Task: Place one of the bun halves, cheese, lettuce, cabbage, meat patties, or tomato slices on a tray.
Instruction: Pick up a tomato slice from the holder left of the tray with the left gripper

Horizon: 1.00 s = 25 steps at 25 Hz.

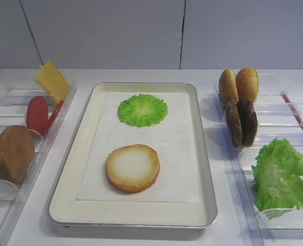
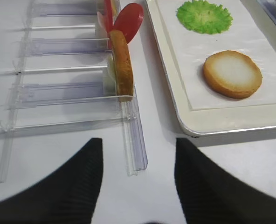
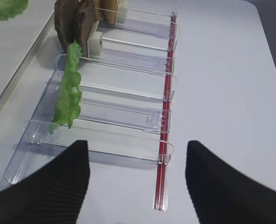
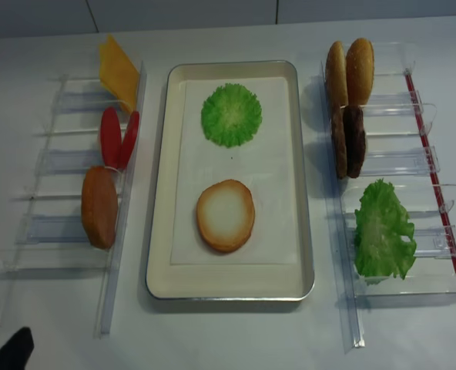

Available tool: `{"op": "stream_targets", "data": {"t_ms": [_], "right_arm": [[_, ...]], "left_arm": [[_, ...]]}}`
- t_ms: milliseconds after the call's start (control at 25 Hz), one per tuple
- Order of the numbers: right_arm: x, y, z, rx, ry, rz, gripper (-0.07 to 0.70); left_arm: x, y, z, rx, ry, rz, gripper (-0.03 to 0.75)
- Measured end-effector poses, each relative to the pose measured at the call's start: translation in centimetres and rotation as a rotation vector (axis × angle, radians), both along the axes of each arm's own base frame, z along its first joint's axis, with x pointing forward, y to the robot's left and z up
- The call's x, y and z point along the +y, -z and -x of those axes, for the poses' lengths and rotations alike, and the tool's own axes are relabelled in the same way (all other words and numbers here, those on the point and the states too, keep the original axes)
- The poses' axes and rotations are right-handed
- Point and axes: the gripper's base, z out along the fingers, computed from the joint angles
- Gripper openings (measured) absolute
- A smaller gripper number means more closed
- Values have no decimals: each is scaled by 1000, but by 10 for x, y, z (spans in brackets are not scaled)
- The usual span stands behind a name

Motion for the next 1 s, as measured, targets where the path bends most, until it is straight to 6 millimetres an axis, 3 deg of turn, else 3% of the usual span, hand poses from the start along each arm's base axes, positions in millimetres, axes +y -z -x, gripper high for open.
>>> {"op": "stream_targets", "data": {"t_ms": [240, 520, 840, 1000], "right_arm": [[0, 0, 0, 0, 0, 0, 486], [0, 0, 0, 0, -1, 2, 486], [0, 0, 0, 2, 1, 1, 486], [0, 0, 0, 2, 1, 1, 486]], "left_arm": [[1, -35, -26, 2, 7, -17, 349], [0, -65, -90, 231, 37, -26, 356], [-3, -73, -173, 483, 76, -7, 358], [-17, -70, -205, 544, 139, -43, 359]]}}
